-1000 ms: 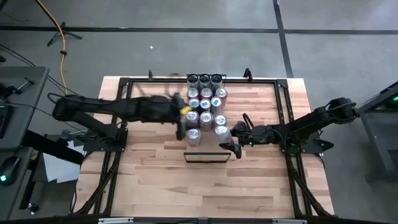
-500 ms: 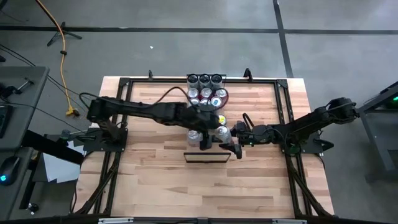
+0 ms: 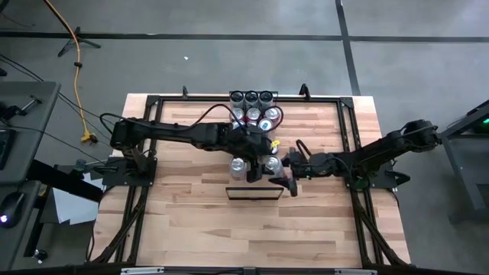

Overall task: Place canned beverage on shelf
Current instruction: Put the pink-white soda can on the shelf aligned with the other pink-white soda can

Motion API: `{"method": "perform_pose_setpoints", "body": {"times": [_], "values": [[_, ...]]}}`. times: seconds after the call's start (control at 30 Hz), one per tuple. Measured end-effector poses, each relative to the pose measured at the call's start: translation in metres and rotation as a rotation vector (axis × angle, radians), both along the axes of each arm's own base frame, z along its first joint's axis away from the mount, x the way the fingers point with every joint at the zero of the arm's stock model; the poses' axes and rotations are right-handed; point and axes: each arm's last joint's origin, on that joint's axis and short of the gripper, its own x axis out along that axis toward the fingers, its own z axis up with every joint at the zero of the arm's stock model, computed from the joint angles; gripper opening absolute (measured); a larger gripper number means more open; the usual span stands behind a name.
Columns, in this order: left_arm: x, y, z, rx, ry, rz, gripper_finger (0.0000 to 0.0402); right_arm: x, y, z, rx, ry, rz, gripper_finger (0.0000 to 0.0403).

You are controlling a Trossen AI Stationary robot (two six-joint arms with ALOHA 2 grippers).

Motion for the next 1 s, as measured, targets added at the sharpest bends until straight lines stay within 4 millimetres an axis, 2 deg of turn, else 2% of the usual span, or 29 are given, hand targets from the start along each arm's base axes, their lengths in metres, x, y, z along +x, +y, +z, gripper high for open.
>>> {"method": "perform_pose_setpoints", "body": {"times": [0.17,0.4,0.5,0.63,0.73,0.87,1.0], "values": [[0.005,-0.002,-0.007,-0.024,0.007,-0.038,0.0280,0.009,0.001,0.012,-0.076,0.013,0.018,0.0288],[0.005,-0.003,-0.010,0.007,0.020,-0.053,0.0277,0.011,0.002,0.013,-0.096,0.078,0.022,0.0288],[0.005,-0.003,-0.009,0.014,0.017,-0.058,0.0260,0.011,0.002,0.014,-0.096,0.073,0.021,0.0288],[0.004,-0.003,-0.008,0.015,0.020,-0.059,0.0211,0.012,0.002,0.015,-0.102,0.060,0.024,0.0288],[0.004,-0.003,-0.008,0.015,0.019,-0.059,0.0205,0.012,0.002,0.015,-0.099,0.059,0.024,0.0290],[0.001,0.001,-0.005,0.018,0.021,-0.051,0.0205,0.011,0.002,0.017,-0.086,0.052,0.022,0.0307],[-0.007,0.011,0.007,0.013,0.013,-0.022,0.0205,0.006,0.000,0.029,-0.059,0.001,-0.004,0.0330]]}}
